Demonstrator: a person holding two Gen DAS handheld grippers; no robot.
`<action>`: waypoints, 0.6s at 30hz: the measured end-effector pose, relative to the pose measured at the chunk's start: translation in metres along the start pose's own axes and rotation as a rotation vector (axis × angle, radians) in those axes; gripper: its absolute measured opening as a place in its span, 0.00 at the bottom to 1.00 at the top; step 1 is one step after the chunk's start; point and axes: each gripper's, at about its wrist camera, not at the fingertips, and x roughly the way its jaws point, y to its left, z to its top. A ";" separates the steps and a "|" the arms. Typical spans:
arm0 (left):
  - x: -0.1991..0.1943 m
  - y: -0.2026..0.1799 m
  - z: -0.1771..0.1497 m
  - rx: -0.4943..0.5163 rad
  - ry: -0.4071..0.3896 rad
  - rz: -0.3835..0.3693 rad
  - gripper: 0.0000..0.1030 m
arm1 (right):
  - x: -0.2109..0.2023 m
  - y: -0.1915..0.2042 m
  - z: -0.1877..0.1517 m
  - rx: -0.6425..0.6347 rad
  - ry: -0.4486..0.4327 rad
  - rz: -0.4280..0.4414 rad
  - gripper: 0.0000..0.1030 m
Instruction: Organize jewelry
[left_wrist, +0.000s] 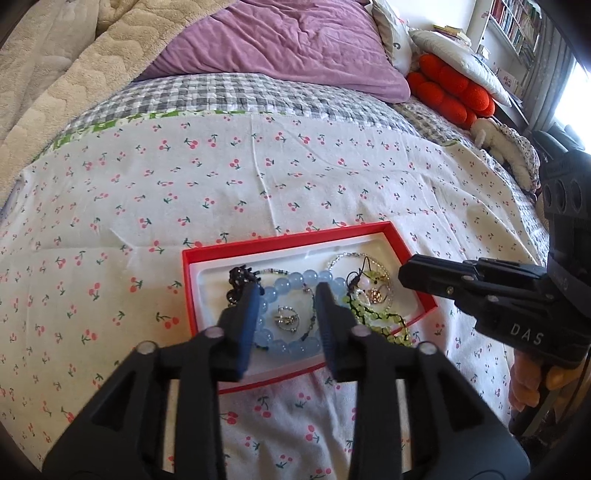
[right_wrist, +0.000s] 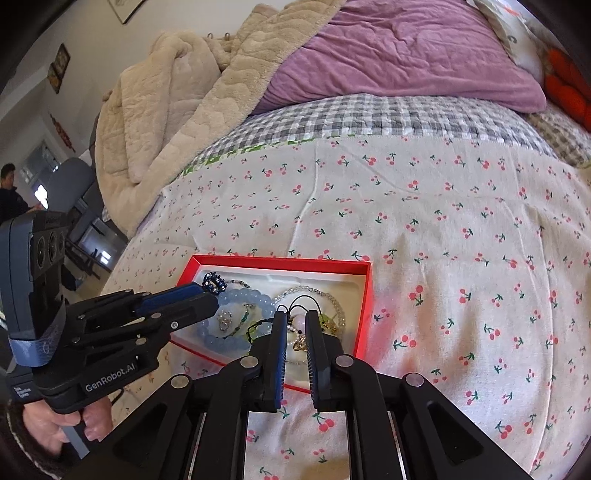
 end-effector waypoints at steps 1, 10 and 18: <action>-0.001 0.000 0.000 0.004 0.000 0.004 0.37 | -0.001 0.000 0.000 -0.001 -0.003 -0.003 0.10; -0.021 -0.003 -0.010 0.021 -0.011 0.063 0.69 | -0.019 0.004 -0.009 -0.030 -0.009 -0.021 0.11; -0.038 -0.006 -0.031 0.028 -0.005 0.170 0.86 | -0.037 0.000 -0.022 0.001 -0.022 -0.045 0.14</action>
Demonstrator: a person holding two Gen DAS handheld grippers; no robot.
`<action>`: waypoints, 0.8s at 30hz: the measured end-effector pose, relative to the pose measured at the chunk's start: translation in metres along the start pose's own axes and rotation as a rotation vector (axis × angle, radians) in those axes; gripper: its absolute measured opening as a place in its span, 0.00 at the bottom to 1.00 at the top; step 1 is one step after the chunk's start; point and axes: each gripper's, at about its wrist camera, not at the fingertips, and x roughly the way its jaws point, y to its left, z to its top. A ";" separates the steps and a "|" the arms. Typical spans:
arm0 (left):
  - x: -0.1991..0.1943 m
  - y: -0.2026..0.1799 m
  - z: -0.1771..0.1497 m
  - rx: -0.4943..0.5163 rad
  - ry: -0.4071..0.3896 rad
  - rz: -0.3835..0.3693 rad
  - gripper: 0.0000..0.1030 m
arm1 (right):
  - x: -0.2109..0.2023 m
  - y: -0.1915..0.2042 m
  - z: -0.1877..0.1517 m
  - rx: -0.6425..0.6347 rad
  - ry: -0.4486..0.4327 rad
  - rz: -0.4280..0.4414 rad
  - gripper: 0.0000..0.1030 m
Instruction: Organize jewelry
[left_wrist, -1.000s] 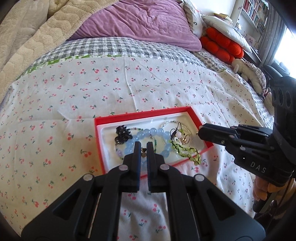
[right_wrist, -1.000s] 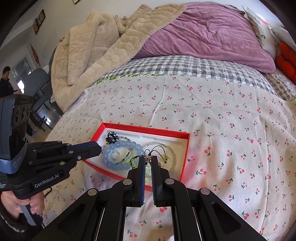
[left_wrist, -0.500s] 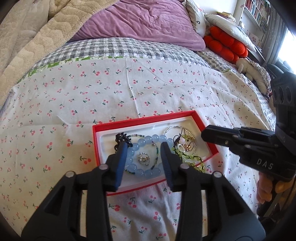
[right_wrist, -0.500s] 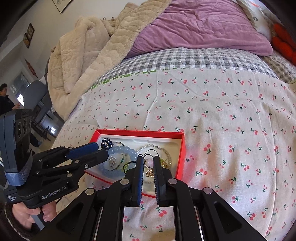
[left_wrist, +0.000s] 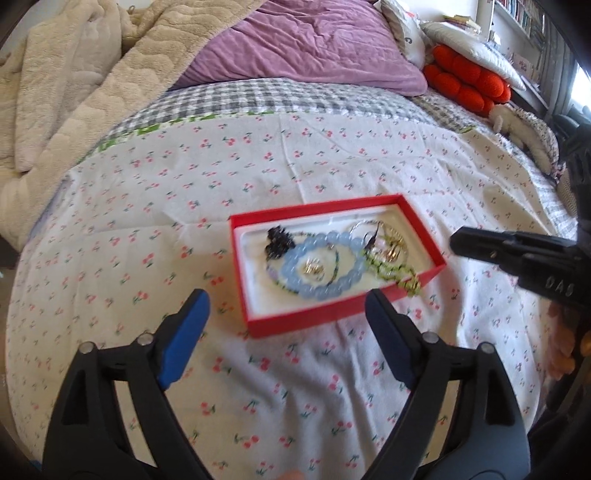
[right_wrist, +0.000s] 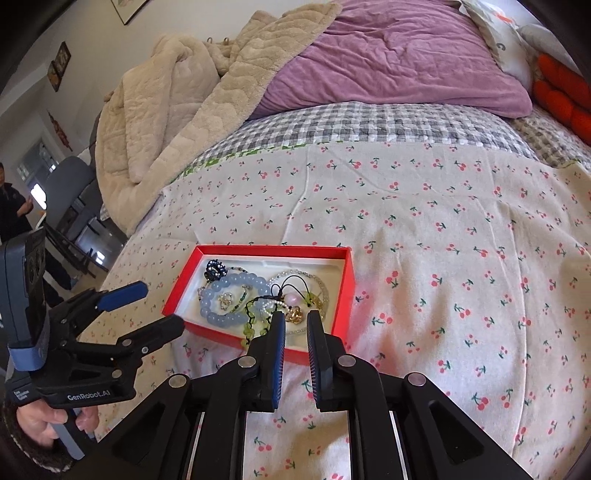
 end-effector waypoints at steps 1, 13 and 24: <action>-0.002 0.000 -0.003 -0.001 0.003 0.011 0.88 | -0.002 0.000 -0.002 0.005 0.002 -0.004 0.15; -0.034 0.003 -0.033 -0.037 0.033 0.144 0.99 | -0.041 0.021 -0.031 -0.027 -0.039 -0.147 1.00; -0.052 0.004 -0.075 -0.097 0.082 0.189 0.99 | -0.054 0.050 -0.072 -0.035 0.037 -0.271 1.00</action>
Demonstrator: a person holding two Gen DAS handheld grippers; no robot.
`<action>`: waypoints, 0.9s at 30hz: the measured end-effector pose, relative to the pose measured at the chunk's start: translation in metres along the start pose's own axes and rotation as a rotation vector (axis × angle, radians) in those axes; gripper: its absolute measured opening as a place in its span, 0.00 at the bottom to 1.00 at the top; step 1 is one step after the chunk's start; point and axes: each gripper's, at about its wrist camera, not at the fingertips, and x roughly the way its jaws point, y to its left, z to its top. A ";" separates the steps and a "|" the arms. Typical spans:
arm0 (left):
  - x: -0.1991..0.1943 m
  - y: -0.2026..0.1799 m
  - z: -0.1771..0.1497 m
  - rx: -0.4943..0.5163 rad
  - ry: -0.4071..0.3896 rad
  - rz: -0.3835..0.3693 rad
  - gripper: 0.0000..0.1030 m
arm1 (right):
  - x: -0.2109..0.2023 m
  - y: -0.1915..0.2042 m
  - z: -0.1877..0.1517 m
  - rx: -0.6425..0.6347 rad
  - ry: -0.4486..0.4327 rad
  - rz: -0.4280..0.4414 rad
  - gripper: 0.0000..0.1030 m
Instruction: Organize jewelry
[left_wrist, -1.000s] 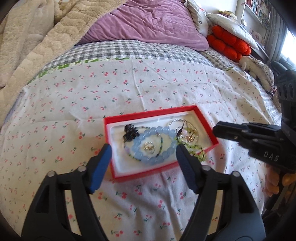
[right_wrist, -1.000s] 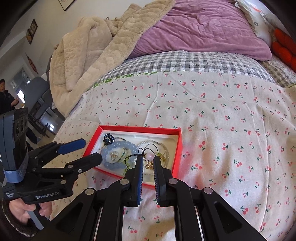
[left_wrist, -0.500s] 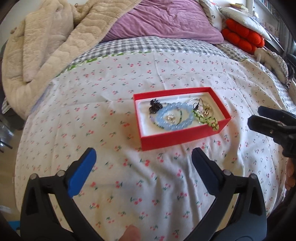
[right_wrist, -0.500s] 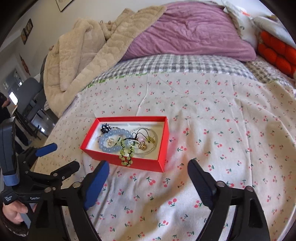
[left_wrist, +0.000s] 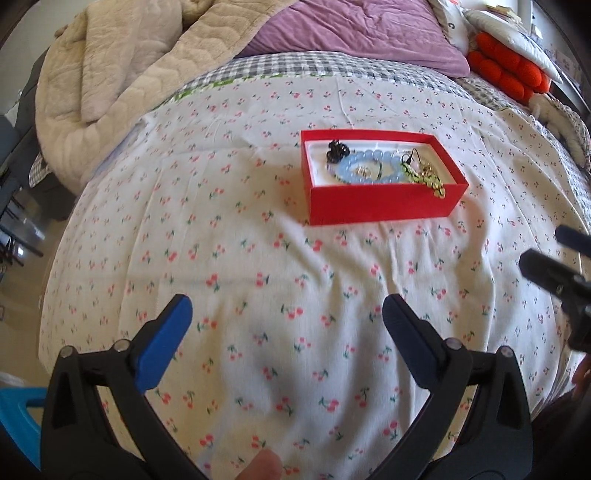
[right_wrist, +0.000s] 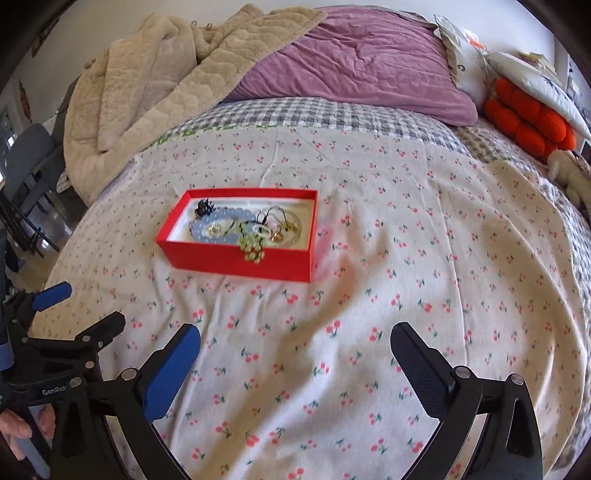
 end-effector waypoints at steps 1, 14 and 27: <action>0.000 0.000 -0.003 -0.007 0.001 -0.003 0.99 | 0.000 0.002 -0.005 0.004 0.004 -0.002 1.00; 0.018 0.003 -0.010 -0.032 0.002 0.023 0.99 | 0.028 0.016 -0.021 -0.016 0.056 -0.061 1.00; 0.031 -0.004 -0.010 -0.026 0.035 0.019 0.99 | 0.047 0.023 -0.013 -0.049 0.105 -0.039 1.00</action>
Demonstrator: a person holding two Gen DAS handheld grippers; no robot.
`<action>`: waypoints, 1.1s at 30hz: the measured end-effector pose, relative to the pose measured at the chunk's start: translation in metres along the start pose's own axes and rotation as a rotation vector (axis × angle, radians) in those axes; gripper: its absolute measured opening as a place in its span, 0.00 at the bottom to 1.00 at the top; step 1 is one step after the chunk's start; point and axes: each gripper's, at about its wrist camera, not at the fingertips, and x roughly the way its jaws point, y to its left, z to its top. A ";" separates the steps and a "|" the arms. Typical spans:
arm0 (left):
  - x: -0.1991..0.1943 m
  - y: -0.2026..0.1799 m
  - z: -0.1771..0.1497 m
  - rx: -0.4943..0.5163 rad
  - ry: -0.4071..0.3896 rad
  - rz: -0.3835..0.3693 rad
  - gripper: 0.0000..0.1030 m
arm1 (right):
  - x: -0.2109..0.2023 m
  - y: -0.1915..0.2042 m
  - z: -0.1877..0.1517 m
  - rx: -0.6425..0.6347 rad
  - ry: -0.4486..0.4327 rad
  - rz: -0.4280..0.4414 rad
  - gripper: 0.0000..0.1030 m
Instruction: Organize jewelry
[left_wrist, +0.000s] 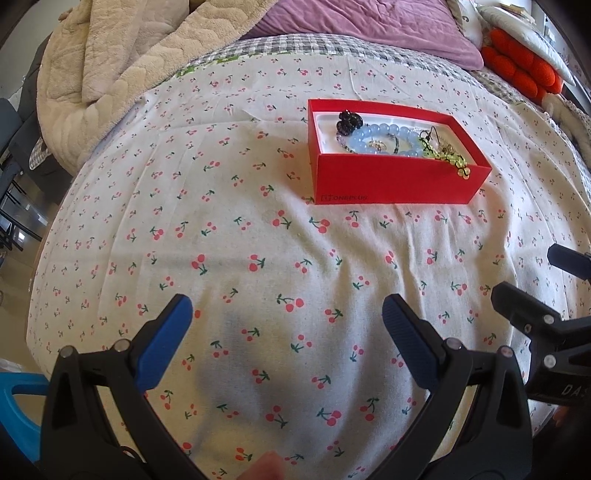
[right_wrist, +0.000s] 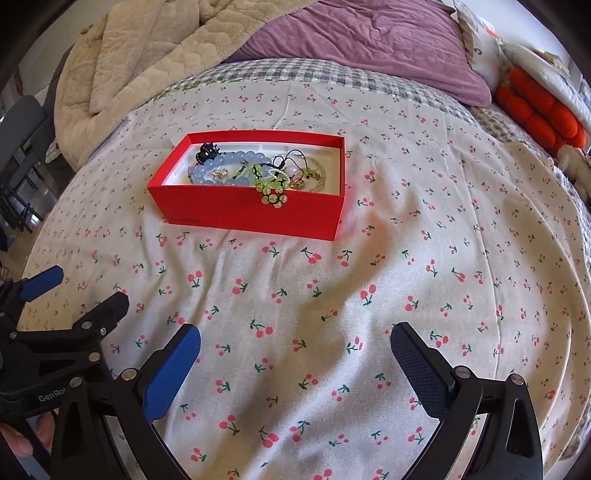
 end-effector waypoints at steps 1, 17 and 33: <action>0.000 0.000 0.000 0.002 0.000 -0.001 0.99 | 0.000 0.000 0.000 0.003 0.002 0.002 1.00; -0.002 -0.002 -0.002 0.005 -0.001 -0.009 0.99 | 0.000 -0.002 -0.002 0.008 0.007 -0.001 1.00; -0.003 -0.003 -0.002 0.009 -0.004 -0.008 0.99 | 0.002 -0.001 -0.003 0.001 0.011 -0.002 1.00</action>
